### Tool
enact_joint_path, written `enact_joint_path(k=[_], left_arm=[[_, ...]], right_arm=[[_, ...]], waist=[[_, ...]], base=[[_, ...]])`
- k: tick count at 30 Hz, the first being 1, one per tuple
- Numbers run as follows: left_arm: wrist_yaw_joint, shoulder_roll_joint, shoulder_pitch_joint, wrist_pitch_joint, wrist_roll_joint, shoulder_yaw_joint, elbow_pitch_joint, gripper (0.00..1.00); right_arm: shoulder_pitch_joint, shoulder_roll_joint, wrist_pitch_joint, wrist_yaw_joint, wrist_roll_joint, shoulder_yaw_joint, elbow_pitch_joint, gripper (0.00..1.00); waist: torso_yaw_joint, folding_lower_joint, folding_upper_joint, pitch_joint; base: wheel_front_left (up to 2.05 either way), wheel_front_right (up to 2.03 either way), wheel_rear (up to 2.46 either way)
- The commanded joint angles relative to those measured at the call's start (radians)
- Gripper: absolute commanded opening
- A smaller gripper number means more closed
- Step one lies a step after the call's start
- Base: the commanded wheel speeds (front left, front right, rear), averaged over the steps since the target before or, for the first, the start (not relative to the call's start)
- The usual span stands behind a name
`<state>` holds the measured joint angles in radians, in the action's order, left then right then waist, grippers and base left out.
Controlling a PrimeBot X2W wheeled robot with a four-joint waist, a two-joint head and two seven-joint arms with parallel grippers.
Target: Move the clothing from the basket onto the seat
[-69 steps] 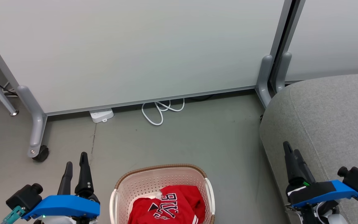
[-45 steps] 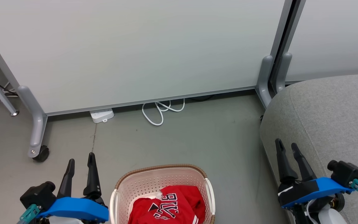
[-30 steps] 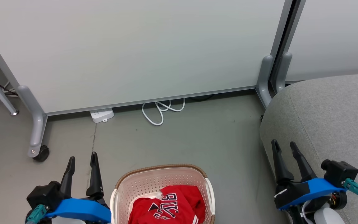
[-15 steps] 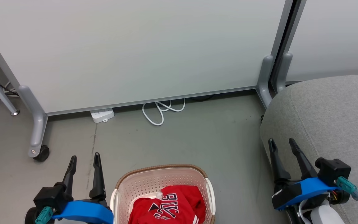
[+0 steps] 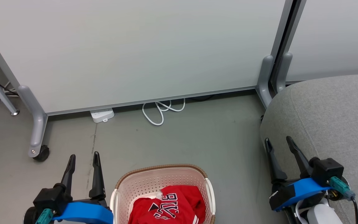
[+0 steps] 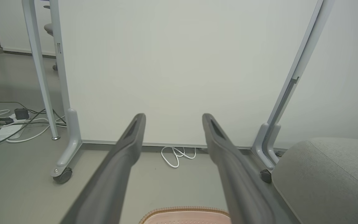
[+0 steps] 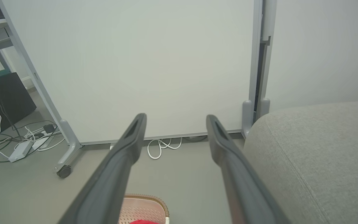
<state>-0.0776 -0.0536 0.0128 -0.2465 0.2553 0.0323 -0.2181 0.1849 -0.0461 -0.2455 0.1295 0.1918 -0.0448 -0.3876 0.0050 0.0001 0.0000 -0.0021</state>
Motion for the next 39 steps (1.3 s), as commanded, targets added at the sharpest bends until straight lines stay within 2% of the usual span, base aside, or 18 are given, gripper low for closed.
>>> enact_joint_path(k=[1,9,21,25,30,34,39], left_arm=[[-0.001,0.001,-0.003,-0.007,-0.011,-0.005,0.006,1.00],[-0.002,0.003,-0.002,-0.020,-0.048,0.001,0.003,1.00],[0.002,0.004,-0.007,-0.020,-0.040,0.004,-0.005,1.00],[-0.007,0.004,-0.009,-0.019,-0.046,0.025,-0.048,1.00],[-0.040,-0.038,0.068,0.040,-0.066,0.118,-0.177,1.00],[-0.052,-0.077,0.144,0.089,-0.055,0.202,-0.274,1.00],[-0.054,-0.146,0.255,0.154,-0.019,0.377,-0.392,1.00]], right_arm=[[0.015,-0.007,-0.008,0.002,-0.019,-0.002,-0.001,1.00],[0.017,-0.007,-0.022,0.002,-0.071,-0.008,-0.004,1.00],[0.013,-0.007,-0.021,0.001,-0.057,-0.009,-0.005,1.00],[0.020,-0.007,-0.021,0.001,-0.054,-0.018,-0.001,1.00],[0.047,-0.007,-0.020,0.001,-0.054,-0.035,0.021,1.00],[0.083,-0.007,-0.019,0.001,-0.056,-0.054,0.045,1.00],[0.138,-0.006,-0.019,0.001,-0.066,-0.066,0.072,1.00]], waist=[[0.000,-0.0001,0.0000,0.000],[0.002,-0.0001,0.0000,0.001],[-0.001,-0.0001,0.0000,0.003],[-0.008,-0.0001,0.0000,0.013],[-0.026,-0.0001,0.0000,0.080],[-0.051,-0.0001,0.0000,0.178],[-0.086,-0.0001,0.0000,0.326]], base=[[0.00,0.00,0.00],[0.00,0.00,0.00],[0.00,0.00,0.00],[0.00,0.00,0.00],[0.00,0.00,0.00],[0.00,0.00,0.00],[0.00,0.00,0.00]])
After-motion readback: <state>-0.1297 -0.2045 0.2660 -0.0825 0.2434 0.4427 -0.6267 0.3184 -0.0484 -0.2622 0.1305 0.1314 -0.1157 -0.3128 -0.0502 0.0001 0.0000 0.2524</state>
